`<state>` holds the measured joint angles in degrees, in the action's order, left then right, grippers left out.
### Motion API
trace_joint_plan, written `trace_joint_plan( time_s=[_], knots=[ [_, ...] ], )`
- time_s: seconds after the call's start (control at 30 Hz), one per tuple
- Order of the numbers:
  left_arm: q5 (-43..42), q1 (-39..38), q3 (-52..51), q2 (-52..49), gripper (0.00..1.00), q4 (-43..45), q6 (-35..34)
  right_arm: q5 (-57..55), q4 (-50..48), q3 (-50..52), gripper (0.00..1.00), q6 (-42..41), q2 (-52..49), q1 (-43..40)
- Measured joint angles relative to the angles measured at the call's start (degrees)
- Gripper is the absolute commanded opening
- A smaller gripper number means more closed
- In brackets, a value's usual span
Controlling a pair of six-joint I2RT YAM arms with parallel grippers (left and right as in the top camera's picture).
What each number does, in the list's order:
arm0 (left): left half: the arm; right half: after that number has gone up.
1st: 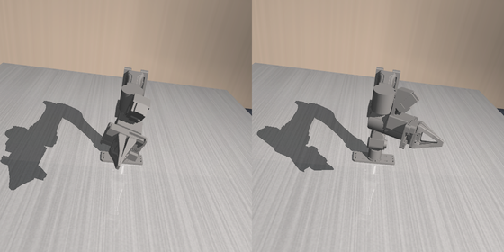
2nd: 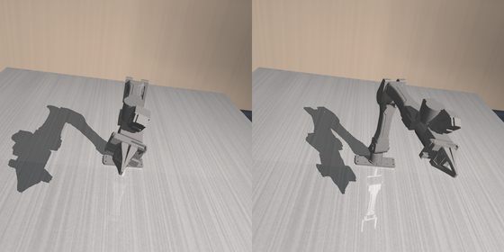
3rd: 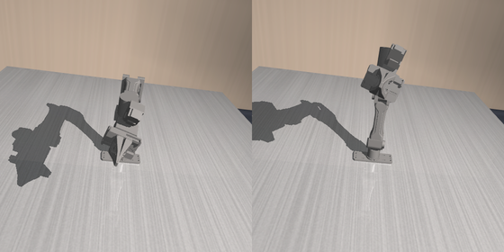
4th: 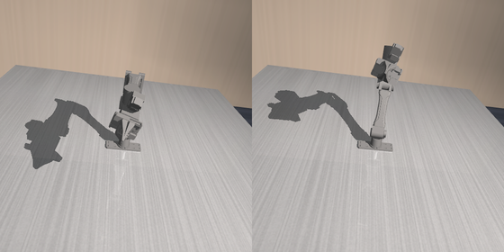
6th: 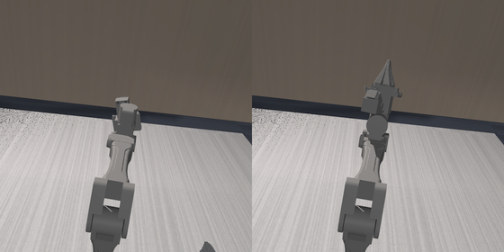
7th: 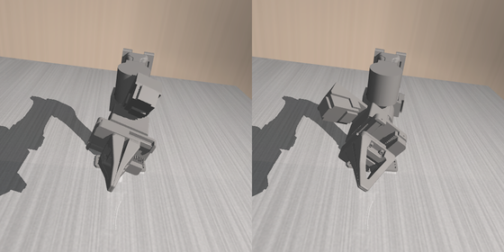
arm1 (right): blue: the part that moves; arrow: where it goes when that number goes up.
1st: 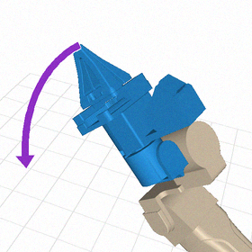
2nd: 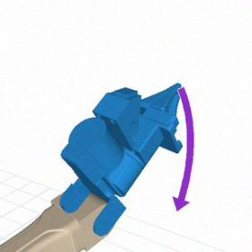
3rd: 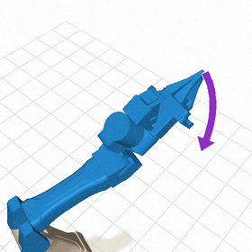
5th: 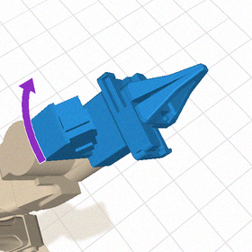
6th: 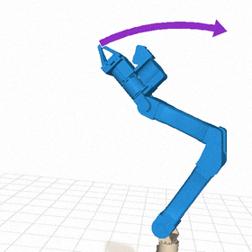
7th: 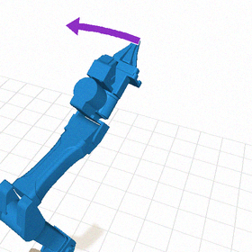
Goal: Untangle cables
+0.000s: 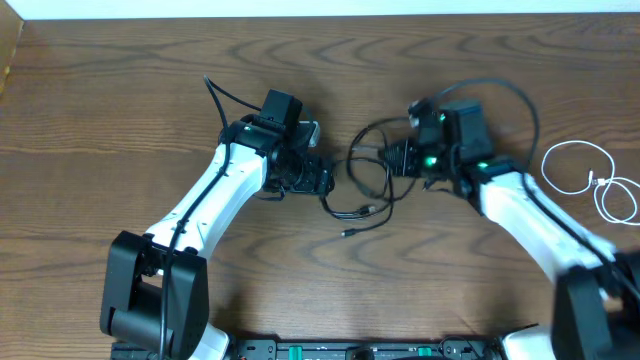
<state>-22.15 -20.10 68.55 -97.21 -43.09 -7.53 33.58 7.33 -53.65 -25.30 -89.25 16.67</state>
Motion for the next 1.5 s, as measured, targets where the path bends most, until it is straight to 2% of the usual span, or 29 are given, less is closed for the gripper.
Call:
trace_joint_plan(
  time_s=[0.3, 0.5, 0.7, 0.87, 1.07, 1.3, 1.43, 1.5],
  knots=[
    [0.0, 0.0, 0.0, 0.0, 0.84, 0.0, 0.0, 0.8, -11.0, -3.2, 0.01, 1.9, 16.7, 0.0],
    [0.0, 0.0, 0.0, 0.0, 0.84, 0.0, 0.0, 1.0, -14.0, -3.3, 0.01, 2.1, 22.7, 0.0],
    [-1.8, 0.0, 0.0, 0.0, 0.87, 0.2, 0.1, 0.9, -12.7, -3.3, 0.01, 2.1, 24.3, 0.0],
    [-10.8, 0.0, 0.0, 0.2, 0.90, 1.8, 3.4, -1.7, -6.6, -3.4, 0.01, 2.3, 24.0, 0.0],
    [-23.4, 0.0, 0.0, 3.1, 0.91, 5.3, 7.5, -2.6, -6.0, -3.4, 0.01, 2.3, 23.8, 0.0],
    [-38.4, 0.0, 0.0, 6.0, 0.89, 11.0, 9.2, -3.3, -4.2, -3.4, 0.01, 2.9, 23.8, 0.0],
    [-43.6, 0.1, 0.0, 6.0, 0.82, 12.8, 9.2, -4.2, -2.2, -3.4, 0.01, 3.3, 23.8, 0.0],
    [-44.9, 0.0, 0.0, 6.0, 0.75, 14.2, 9.3, -4.1, -2.2, -3.4, 0.01, 3.5, 23.8, 0.0]
  ],
)
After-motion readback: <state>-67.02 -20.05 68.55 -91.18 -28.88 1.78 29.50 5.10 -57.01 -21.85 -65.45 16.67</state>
